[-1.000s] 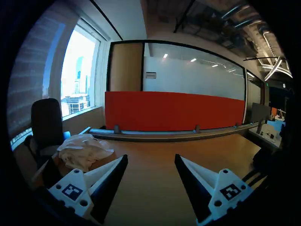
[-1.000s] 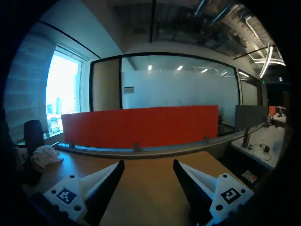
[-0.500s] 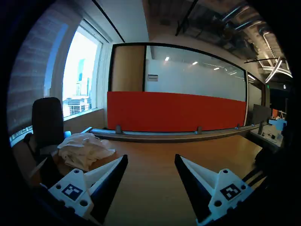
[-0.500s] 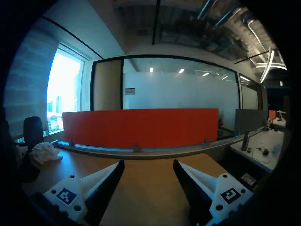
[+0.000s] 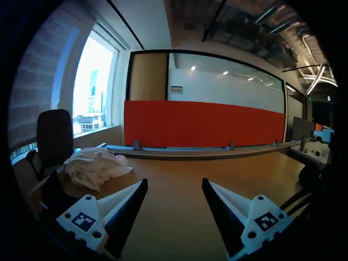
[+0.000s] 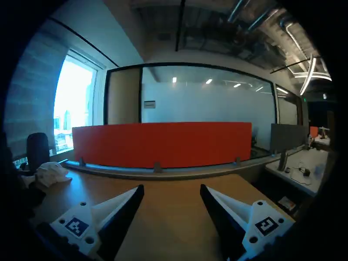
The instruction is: Fold towel
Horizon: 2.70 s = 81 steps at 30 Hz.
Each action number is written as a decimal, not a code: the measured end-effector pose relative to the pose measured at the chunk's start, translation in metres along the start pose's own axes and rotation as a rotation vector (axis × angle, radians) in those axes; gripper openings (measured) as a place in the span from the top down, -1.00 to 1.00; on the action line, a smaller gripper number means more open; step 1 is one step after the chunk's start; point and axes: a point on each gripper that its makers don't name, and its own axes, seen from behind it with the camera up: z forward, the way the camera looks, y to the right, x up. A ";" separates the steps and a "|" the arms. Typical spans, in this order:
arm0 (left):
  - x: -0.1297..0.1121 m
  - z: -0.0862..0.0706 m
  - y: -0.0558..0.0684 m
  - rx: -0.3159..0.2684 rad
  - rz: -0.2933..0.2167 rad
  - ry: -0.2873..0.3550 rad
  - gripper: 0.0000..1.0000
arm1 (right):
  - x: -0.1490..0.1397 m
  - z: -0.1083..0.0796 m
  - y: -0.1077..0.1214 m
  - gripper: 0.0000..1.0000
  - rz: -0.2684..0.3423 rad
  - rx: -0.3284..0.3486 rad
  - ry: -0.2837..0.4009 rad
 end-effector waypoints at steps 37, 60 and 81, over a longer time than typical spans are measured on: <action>-0.053 0.010 -0.009 0.045 0.009 0.105 -0.84 | -0.016 -0.014 -0.003 -1.00 -0.044 0.000 0.022; -0.071 0.015 -0.011 0.046 0.016 0.119 -0.85 | -0.028 -0.013 0.001 -1.00 -0.049 -0.011 0.029; -0.072 0.014 -0.007 0.044 0.036 0.119 -0.84 | -0.029 -0.006 0.011 -1.00 -0.060 -0.037 0.059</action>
